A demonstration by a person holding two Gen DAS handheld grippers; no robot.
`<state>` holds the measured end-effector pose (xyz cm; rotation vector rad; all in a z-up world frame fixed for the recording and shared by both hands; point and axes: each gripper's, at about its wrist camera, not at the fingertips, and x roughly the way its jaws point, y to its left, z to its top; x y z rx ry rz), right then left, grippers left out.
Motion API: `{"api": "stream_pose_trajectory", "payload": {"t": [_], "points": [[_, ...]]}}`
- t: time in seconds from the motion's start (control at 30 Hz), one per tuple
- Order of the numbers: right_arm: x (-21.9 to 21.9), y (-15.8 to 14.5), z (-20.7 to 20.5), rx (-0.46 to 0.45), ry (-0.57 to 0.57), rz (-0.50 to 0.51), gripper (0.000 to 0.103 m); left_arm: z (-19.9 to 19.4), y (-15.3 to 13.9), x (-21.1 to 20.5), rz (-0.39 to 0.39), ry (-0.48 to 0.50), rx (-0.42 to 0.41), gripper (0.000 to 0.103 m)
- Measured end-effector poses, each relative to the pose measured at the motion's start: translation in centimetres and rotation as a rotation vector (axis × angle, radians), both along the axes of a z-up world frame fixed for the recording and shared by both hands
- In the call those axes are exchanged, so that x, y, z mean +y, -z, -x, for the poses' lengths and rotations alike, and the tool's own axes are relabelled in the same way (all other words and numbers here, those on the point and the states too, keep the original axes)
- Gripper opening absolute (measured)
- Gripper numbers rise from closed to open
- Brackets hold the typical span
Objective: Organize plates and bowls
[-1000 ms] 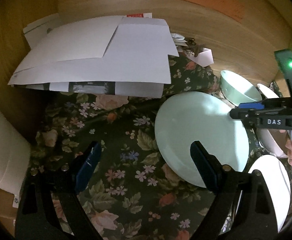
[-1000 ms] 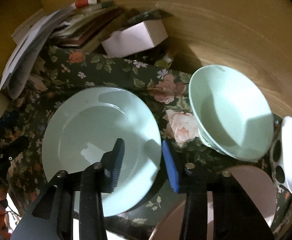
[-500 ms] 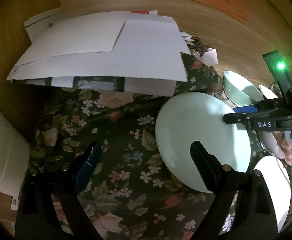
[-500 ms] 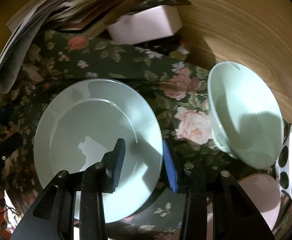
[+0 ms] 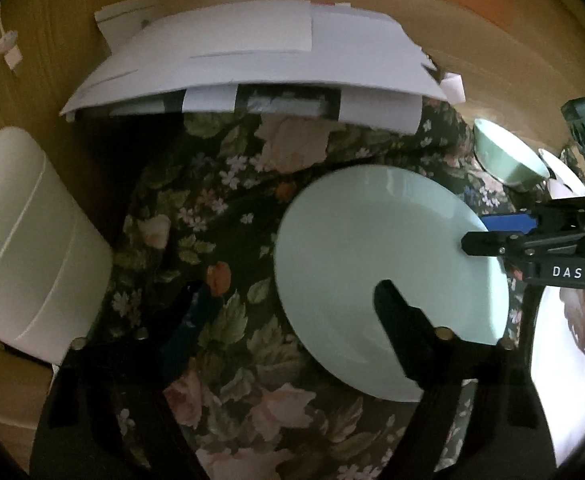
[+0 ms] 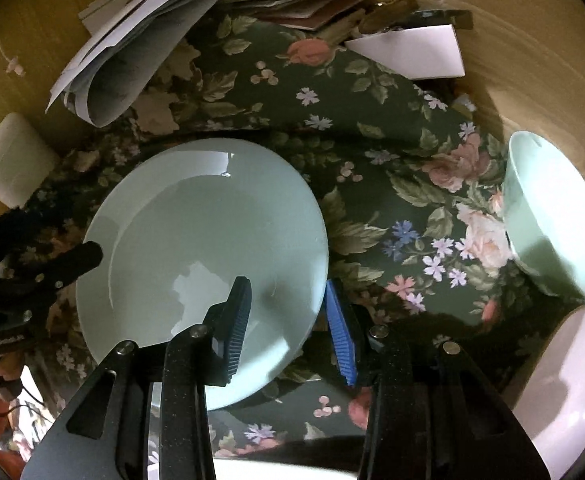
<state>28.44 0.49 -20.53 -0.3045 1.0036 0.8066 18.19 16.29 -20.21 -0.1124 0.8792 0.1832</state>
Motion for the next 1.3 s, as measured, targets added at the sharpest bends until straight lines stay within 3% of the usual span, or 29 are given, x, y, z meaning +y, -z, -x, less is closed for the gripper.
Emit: {"api": "stream_pose_trajectory", "payload": {"t": [0.17, 0.3, 0.77, 1.3], "points": [[-1.0, 1.0, 0.0, 0.049, 0.014, -0.02, 0.036, -0.5, 0.7, 0.7, 0.061, -0.003, 0.029, 0.058], [-2.0, 2.0, -0.8, 0.028, 0.002, -0.009, 0.036, -1.0, 1.6, 1.1, 0.106, -0.011, 0.051, 0.045], [-1.9, 0.3, 1.3, -0.023, 0.009, -0.027, 0.034, -1.7, 1.9, -0.4, 0.118, 0.011, 0.039, 0.042], [-5.8, -3.1, 3.1, -0.089, 0.053, -0.111, 0.033, 2.3, -2.8, -2.0, 0.093, 0.064, -0.06, 0.042]]}}
